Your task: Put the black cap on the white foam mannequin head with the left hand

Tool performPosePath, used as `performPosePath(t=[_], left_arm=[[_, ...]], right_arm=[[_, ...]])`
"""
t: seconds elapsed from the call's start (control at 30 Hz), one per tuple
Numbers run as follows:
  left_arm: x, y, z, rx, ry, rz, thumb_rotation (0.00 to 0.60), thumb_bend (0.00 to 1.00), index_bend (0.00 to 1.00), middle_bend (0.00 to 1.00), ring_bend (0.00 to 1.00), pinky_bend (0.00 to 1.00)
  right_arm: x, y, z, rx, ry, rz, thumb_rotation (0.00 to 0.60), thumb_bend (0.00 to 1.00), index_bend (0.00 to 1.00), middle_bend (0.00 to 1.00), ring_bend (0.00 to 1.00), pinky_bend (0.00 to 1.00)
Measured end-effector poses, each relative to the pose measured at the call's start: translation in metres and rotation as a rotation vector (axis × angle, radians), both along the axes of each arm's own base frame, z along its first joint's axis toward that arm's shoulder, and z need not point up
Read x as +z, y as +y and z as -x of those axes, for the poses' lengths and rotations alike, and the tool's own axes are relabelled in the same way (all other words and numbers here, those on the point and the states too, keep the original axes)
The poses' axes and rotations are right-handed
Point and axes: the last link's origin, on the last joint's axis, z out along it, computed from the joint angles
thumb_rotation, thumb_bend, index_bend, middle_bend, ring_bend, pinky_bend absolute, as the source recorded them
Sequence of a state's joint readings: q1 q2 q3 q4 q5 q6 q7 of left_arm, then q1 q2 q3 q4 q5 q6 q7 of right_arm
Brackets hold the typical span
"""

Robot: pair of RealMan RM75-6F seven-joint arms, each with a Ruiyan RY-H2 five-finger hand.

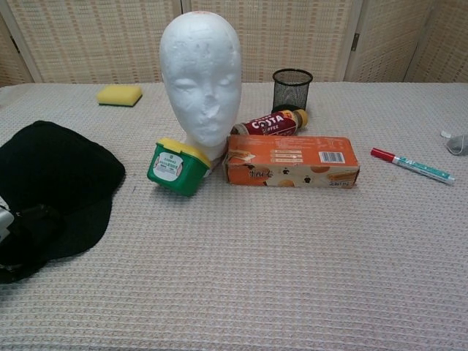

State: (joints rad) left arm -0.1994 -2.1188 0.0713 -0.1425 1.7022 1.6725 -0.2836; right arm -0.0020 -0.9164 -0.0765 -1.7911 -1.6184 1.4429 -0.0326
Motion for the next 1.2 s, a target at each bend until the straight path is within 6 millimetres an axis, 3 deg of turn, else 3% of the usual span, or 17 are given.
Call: performPosePath(t=[0.67,0.93,1.2], left_arm=[[0.029,0.023,0.008,0.037,-0.013,-0.133,0.6,0.47,0.61,1.0,0.99,1.0],[0.061,0.043,0.005,0.011,-0.053,-0.272,0.6,0.49,0.67,1.0,0.99,1.0],[0.1,0.066,-0.014,-0.112,-0.128,-0.433,0.6,0.5,0.67,1.0,0.99,1.0]], right_arm=[[0.0,0.004,-0.003,0.01,-0.006,-0.032,0.6,0.07,0.0,0.0,0.0,0.0],[0.002,0.006,-0.004,0.015,-0.011,-0.043,0.6,0.07,0.0,0.0,0.0,0.0],[0.005,0.008,-0.006,0.025,-0.022,-0.043,0.6,0.07,0.0,0.0,0.0,0.0]])
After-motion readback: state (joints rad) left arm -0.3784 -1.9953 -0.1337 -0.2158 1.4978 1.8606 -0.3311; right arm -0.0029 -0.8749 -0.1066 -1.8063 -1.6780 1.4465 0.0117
